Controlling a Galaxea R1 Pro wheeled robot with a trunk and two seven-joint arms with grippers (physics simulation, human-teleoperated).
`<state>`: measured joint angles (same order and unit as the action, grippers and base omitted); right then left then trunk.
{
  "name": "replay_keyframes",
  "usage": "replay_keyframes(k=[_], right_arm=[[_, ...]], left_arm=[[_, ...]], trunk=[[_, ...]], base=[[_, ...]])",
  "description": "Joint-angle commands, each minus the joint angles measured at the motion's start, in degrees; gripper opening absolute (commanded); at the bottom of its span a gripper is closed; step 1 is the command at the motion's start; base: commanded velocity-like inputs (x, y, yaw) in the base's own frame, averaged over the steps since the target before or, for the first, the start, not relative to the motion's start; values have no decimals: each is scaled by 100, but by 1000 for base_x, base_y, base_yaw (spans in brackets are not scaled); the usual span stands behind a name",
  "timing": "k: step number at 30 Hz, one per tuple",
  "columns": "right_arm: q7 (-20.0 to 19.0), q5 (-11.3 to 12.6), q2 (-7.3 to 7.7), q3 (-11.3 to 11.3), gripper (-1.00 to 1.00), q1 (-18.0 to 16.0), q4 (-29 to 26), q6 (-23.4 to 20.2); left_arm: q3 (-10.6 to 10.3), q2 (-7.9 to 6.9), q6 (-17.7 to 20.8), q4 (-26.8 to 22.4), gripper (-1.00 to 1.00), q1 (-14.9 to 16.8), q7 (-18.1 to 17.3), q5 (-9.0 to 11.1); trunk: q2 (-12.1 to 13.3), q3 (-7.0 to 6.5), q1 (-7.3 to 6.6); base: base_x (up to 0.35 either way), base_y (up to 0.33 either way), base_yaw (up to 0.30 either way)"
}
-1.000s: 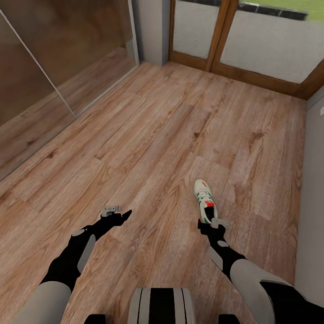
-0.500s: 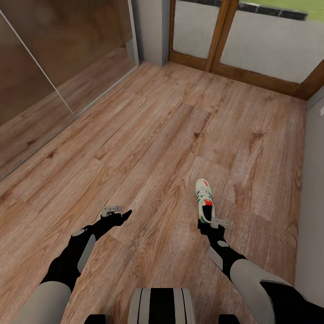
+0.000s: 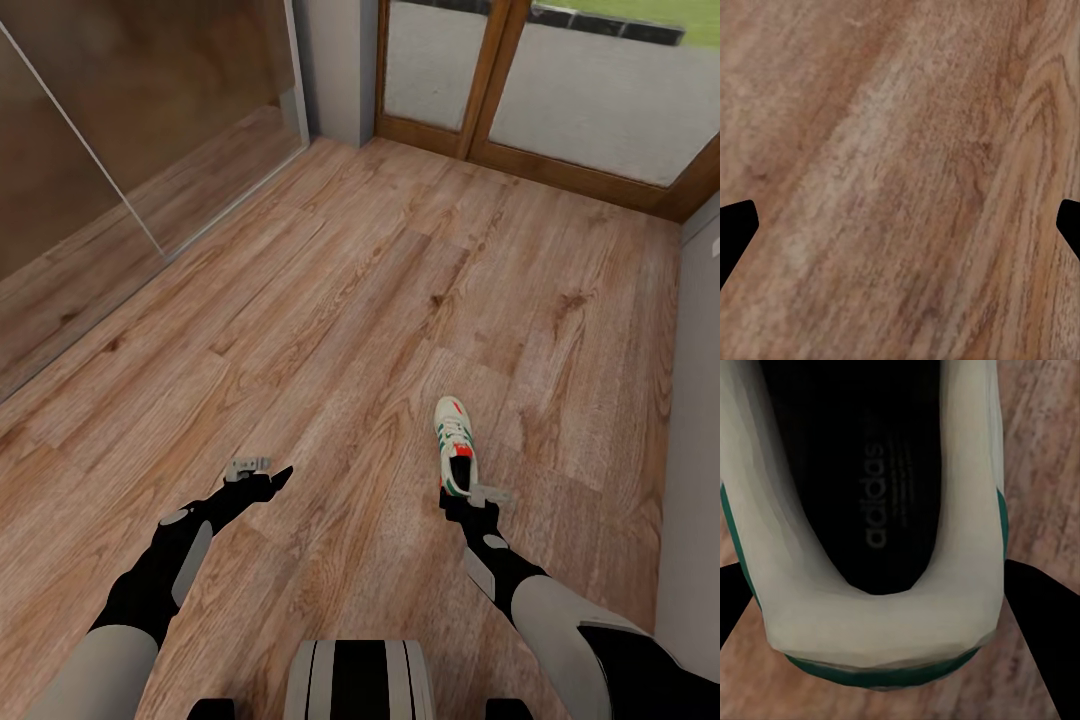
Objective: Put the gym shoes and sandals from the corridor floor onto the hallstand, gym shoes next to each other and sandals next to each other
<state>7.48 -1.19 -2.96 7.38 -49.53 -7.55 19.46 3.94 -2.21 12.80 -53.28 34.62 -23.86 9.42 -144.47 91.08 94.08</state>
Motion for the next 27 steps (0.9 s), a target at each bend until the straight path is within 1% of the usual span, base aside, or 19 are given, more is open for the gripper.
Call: replay_keyframes(k=[1, 12, 27], right_arm=[[-1, -4, -3, 36, -100, -3, 5, 23], [-1, -4, -3, 36, -100, -1, 3, 23], [18, 29, -7, 49, -100, -3, -26, 23]], left_arm=[[10, 1, 56, -5, 100, 1, -22, 60], [10, 1, 56, -2, 100, 1, -22, 60], [18, 1, 64, -2, 100, 1, -22, 60]], trunk=[[-1, 3, -1], [-1, 3, -1], [19, -329, -40]], base=[[0, 0, 0], [0, 0, 0], [0, 0, 0]])
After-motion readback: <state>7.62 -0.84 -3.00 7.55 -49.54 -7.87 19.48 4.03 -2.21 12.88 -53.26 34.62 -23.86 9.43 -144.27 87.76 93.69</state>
